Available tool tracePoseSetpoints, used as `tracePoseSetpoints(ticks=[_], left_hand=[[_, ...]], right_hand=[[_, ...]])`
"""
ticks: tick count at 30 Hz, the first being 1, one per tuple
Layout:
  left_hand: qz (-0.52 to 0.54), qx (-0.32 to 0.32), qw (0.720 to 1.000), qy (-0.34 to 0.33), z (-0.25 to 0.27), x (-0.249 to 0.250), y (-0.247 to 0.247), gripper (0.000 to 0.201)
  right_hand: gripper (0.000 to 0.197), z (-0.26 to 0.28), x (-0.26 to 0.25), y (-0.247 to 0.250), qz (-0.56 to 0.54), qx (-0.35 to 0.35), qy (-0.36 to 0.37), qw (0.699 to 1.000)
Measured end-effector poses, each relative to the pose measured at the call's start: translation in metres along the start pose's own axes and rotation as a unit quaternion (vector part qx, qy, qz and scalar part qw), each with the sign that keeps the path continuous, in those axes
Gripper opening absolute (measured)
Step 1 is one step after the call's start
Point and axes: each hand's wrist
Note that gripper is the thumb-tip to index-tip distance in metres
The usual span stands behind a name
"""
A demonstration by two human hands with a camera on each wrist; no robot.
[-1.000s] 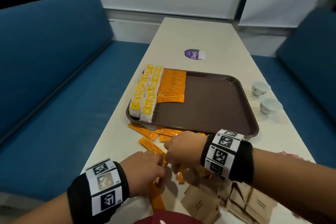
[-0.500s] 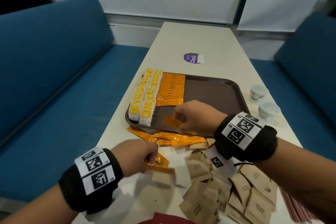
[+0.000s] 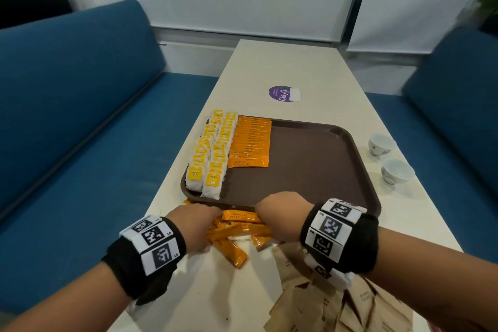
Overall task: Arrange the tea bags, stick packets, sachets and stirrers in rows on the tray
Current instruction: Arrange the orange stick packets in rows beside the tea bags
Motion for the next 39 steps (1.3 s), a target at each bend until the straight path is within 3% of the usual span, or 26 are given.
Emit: tracePoseSetpoints(ticks=[3,8,13,22,30,39], left_hand=[[0.000,0.015,1.000,0.000,-0.001,-0.001,-0.002,0.045],[-0.016,0.070,0.997,-0.014,0.002,-0.005,-0.004,0.055],[0.046,0.048,0.998,0.009,0.003,-0.006,-0.006,0.050],[0.082,0.013,0.997,-0.009,0.004,0.003,-0.010,0.047],[0.057,-0.012,0.998,-0.009,0.000,0.015,-0.013,0.047],[0.019,-0.026,0.999,-0.006,-0.005,0.016,-0.010,0.043]], right_hand=[[0.014,0.001,0.001,-0.002,-0.018,0.011,0.007,1.000],[0.018,-0.003,0.000,-0.006,-0.014,0.006,0.019,1.000],[0.023,-0.007,-0.006,-0.009,-0.003,0.010,0.021,1.000],[0.043,-0.008,-0.011,-0.010,-0.006,-0.001,0.067,0.998],[0.030,-0.013,-0.010,-0.010,-0.005,-0.001,0.065,0.998],[0.031,-0.009,-0.016,-0.002,-0.018,-0.009,0.052,0.998]])
Point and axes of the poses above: each hand's wrist, its own z-axis away from the middle knuckle, its own y-axis out of the back of the hand, x = y × z, and after that the axes turned 6 degrees about x, right-handed
